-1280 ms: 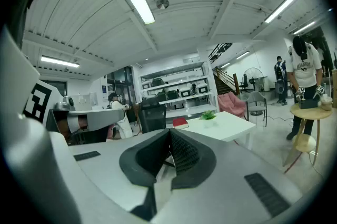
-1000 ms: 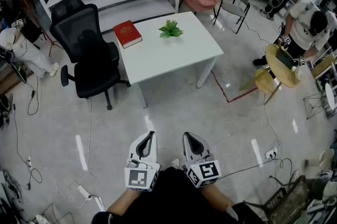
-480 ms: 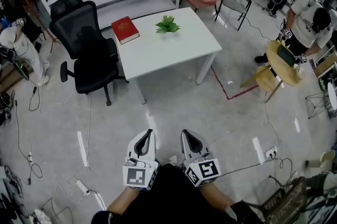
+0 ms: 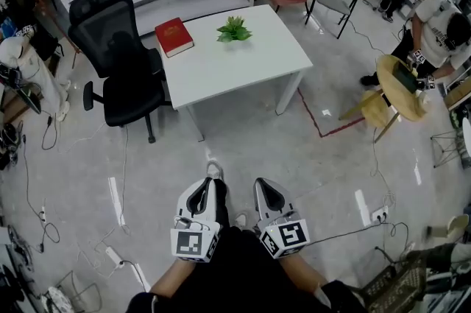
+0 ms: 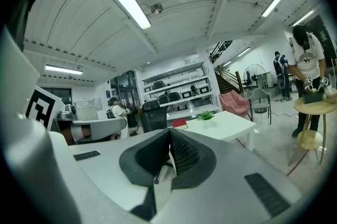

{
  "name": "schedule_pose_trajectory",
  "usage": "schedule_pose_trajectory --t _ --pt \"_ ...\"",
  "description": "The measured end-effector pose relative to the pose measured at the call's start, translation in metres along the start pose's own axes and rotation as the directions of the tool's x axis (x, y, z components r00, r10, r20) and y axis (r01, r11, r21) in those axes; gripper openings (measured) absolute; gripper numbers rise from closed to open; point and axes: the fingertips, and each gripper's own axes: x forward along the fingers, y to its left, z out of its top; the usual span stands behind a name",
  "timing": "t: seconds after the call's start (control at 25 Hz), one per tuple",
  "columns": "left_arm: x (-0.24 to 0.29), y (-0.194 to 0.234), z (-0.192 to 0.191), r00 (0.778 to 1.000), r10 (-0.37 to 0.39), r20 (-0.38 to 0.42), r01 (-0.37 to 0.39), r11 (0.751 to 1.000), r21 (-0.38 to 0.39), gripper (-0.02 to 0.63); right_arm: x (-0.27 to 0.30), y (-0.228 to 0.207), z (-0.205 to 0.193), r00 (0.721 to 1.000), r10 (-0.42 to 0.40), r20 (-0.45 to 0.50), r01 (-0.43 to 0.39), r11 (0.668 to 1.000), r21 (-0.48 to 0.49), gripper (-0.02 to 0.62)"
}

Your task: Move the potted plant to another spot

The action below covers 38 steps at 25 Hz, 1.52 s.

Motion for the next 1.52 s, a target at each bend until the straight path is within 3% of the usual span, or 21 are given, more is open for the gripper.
schedule_pose_trajectory --t 0.6,1.2,1.52 --pt "0.140 0.044 -0.001 0.997 -0.069 -0.028 0.068 0.997 -0.023 0.017 0.113 -0.070 0.012 0.997 -0.056 -0.050 0.056 0.998 0.003 0.012" --pt "0.300 0.171 0.042 0.993 -0.115 -0.039 0.113 0.992 -0.054 0.017 0.314 -0.104 0.066 0.994 -0.069 -0.082 0.068 0.997 -0.026 0.012" --pt "0.348 0.221 0.054 0.990 -0.139 -0.026 0.138 0.989 -0.048 0.017 0.385 -0.117 0.074 0.990 -0.101 -0.099 0.095 0.994 -0.059 0.012"
